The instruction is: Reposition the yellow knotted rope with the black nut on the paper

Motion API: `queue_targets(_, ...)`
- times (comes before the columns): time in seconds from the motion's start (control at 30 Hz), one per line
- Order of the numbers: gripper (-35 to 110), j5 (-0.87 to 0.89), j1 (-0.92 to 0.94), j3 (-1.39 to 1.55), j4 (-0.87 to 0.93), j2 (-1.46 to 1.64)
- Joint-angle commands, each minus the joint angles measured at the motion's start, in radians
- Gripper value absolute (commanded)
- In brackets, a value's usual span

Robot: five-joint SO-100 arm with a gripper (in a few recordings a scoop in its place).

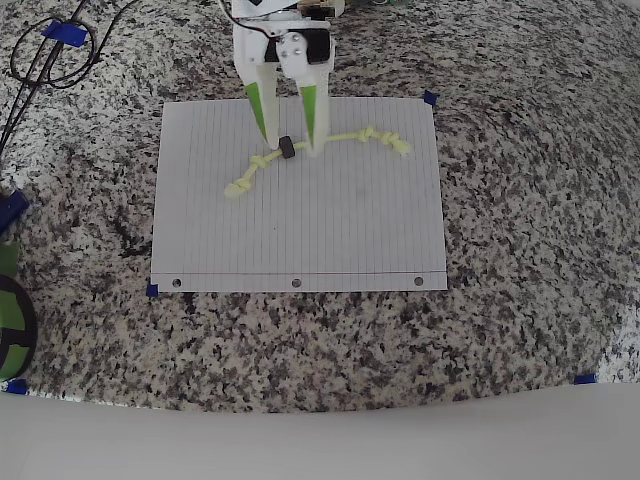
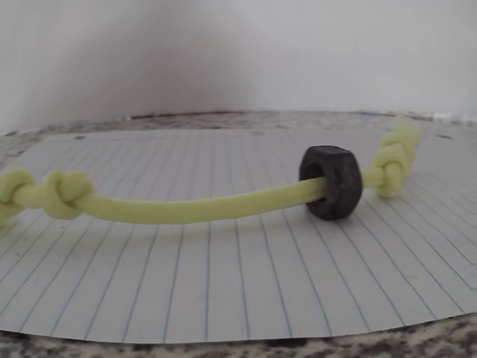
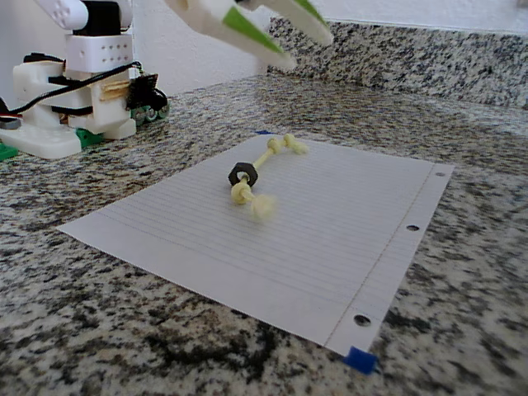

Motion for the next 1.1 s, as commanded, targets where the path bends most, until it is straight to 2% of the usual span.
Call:
queue_targets(0.0, 49, -0.13, 0.041, -0.124, 0.138, -0.101)
queue_targets(0.17, 36, -0.144, 0.074, -0.229, 0.293, -0.256)
queue_targets(0.47, 36, -0.138, 0.098, -0.413, 0.446, -0.468)
queue_targets(0.77, 35, -0.132, 0.123, -0.549, 0.385, -0.658)
queue_targets(1.07, 35, 0.035, 0.133, -0.571, 0.367, -0.772)
